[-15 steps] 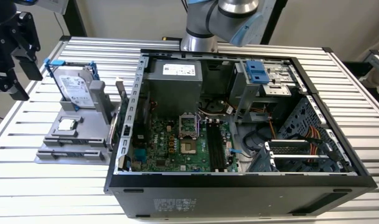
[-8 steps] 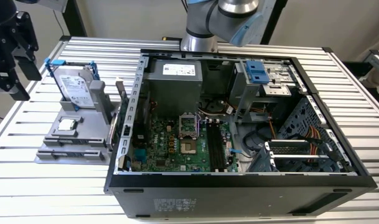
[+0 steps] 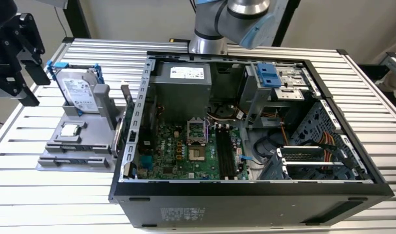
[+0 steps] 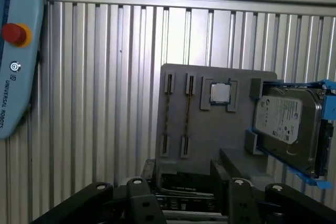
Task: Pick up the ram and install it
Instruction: 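Pick up the ram and move it above insertion slot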
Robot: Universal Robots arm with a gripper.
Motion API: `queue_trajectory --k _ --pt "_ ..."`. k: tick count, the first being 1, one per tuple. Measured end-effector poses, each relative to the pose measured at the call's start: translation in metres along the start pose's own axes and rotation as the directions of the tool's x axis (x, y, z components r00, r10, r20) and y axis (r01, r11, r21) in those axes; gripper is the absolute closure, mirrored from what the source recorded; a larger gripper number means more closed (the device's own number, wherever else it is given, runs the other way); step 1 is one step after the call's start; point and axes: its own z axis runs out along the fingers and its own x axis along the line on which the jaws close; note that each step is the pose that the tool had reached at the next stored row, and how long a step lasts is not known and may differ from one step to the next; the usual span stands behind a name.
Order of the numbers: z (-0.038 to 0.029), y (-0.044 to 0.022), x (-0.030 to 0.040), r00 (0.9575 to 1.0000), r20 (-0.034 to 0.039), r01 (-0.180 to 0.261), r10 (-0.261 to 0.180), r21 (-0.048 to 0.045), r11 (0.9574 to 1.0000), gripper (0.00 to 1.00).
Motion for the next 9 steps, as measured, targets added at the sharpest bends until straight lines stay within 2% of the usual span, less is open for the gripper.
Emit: queue_trajectory --k 3,9 --pt "0.0020 0.0023 0.0001 1.0000 -0.0002 -0.001 0.001 0.0038 1.0000 0.00" --pt "0.0023 0.0027 0.0020 1.0000 -0.0003 0.000 0.000 0.0038 1.0000 0.00"
